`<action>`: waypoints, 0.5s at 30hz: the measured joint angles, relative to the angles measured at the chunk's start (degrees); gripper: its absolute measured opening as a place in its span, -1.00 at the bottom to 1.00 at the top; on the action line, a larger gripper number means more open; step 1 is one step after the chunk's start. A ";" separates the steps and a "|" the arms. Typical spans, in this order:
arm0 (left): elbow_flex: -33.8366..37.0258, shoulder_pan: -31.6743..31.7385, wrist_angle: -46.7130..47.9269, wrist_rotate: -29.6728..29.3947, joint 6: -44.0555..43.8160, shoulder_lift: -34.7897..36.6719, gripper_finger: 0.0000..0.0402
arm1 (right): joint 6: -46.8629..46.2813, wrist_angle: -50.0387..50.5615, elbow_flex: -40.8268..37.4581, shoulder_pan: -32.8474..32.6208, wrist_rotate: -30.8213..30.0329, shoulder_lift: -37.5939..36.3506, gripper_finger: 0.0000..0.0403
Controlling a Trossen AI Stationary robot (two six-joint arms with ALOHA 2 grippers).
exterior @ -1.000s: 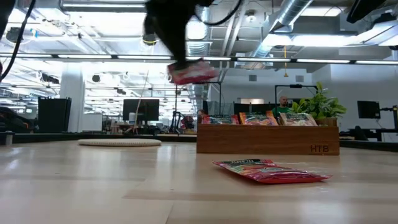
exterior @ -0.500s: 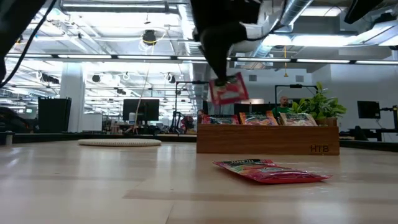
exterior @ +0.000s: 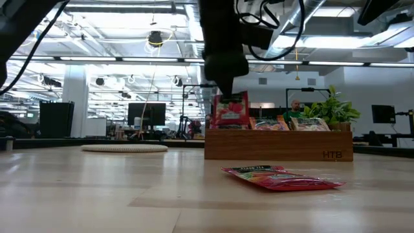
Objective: Pick & Place Tea
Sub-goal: Put the red tea bag into the left section of the wooden organizer
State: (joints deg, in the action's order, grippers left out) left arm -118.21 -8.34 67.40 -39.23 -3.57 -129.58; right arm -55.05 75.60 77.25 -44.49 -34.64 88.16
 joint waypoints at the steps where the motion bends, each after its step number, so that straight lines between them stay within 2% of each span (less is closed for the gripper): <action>1: 0.00 0.04 -0.04 -0.09 -0.06 0.00 -1.00 | 0.00 0.00 0.00 0.00 0.01 0.00 -0.63; 15: 0.02 0.02 -1.54 1.10 -3.21 0.09 -1.00 | -0.90 -0.03 0.00 0.00 0.14 0.00 -0.63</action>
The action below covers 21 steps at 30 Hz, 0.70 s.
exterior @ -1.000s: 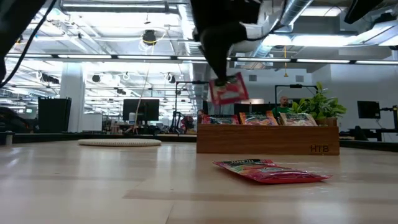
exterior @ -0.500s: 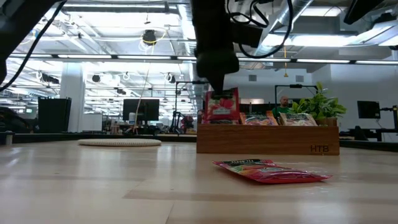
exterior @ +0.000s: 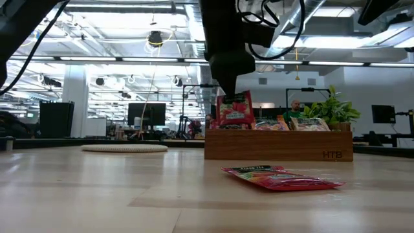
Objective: Pick & Place Tea
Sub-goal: Put the red tea bag into the left section of the wooden organizer
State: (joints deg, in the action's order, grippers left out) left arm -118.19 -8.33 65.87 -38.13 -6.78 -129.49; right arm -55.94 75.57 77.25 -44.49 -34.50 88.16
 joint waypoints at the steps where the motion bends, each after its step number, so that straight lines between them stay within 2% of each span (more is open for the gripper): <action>1: 0.00 -0.01 0.04 0.07 -0.06 0.00 -1.00 | 0.00 0.01 0.00 0.00 0.02 0.00 -0.63; 21: 0.02 0.10 0.87 1.42 -0.56 0.09 -1.00 | -0.04 0.02 0.00 0.00 0.04 0.00 -0.63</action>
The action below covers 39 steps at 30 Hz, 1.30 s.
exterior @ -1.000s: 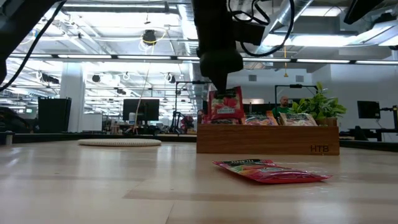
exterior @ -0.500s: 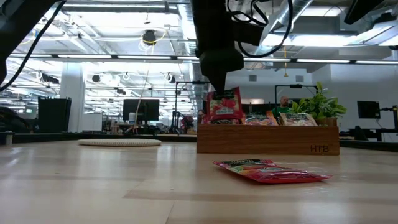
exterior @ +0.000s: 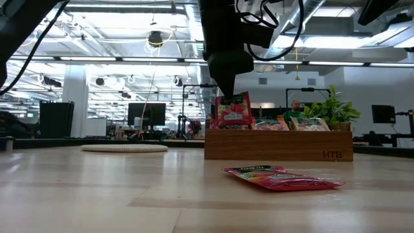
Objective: Pick & Place Tea
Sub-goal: Put the red tea bag into the left section of the wooden organizer
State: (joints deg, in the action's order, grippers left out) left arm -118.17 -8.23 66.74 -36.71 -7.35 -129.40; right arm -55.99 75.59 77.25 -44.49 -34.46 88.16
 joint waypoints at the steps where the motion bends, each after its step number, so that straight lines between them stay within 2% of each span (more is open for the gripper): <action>1: 0.00 0.00 0.00 0.04 -0.01 0.00 -1.00 | 0.02 -0.01 0.00 0.00 0.00 0.00 -0.63; 8: 0.00 0.02 0.00 0.24 0.02 0.00 -0.95 | 0.00 -0.02 0.00 0.00 0.00 0.00 -0.63; 16: 0.00 0.50 0.04 0.24 0.06 0.00 -0.61 | -0.04 -0.27 -0.02 0.00 0.04 0.00 -0.63; 21: 0.00 0.59 0.86 0.17 0.37 0.00 -0.49 | -0.04 -0.48 -0.02 0.00 0.07 0.00 -0.63; 35: 0.09 -0.81 1.68 0.43 0.41 0.62 -0.45 | -0.02 -0.75 -0.02 0.00 0.09 0.00 -0.63; 39: 0.09 -2.14 -0.61 1.35 0.22 2.18 -0.45 | -0.02 -0.77 -0.02 0.00 0.07 0.00 -0.63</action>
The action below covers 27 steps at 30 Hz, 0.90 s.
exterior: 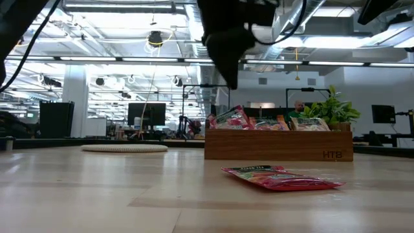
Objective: Pick & Place Tea
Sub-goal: Put the red tea bag into the left section of the wooden organizer
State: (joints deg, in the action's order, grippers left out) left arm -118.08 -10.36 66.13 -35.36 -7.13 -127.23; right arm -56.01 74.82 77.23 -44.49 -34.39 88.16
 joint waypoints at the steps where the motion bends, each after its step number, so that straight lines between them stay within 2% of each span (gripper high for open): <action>1: 0.00 -0.34 -1.14 1.46 0.02 0.24 -0.45 | 0.02 0.01 0.00 0.00 0.00 0.00 -0.63; 6: -0.09 -0.76 -8.04 12.38 2.30 0.08 -0.45 | -0.02 -0.08 0.00 0.00 -0.02 0.00 -0.63; 14: -0.05 1.91 -6.88 12.21 0.25 -2.15 -0.45 | -0.96 -0.28 -0.02 -0.13 0.00 0.00 -0.63; 22: -0.07 2.60 -7.78 16.79 -1.38 -2.22 -0.45 | -0.57 -0.28 -0.02 -0.13 -0.04 0.00 -0.63; 27: -0.11 2.64 -7.93 16.94 -1.38 -4.39 -0.45 | -0.57 -0.25 -0.02 -0.13 -0.06 0.00 -0.63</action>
State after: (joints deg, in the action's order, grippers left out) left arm -118.19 -7.73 58.19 -18.42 -8.51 -131.62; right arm -56.58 74.56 77.21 -44.62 -34.45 88.16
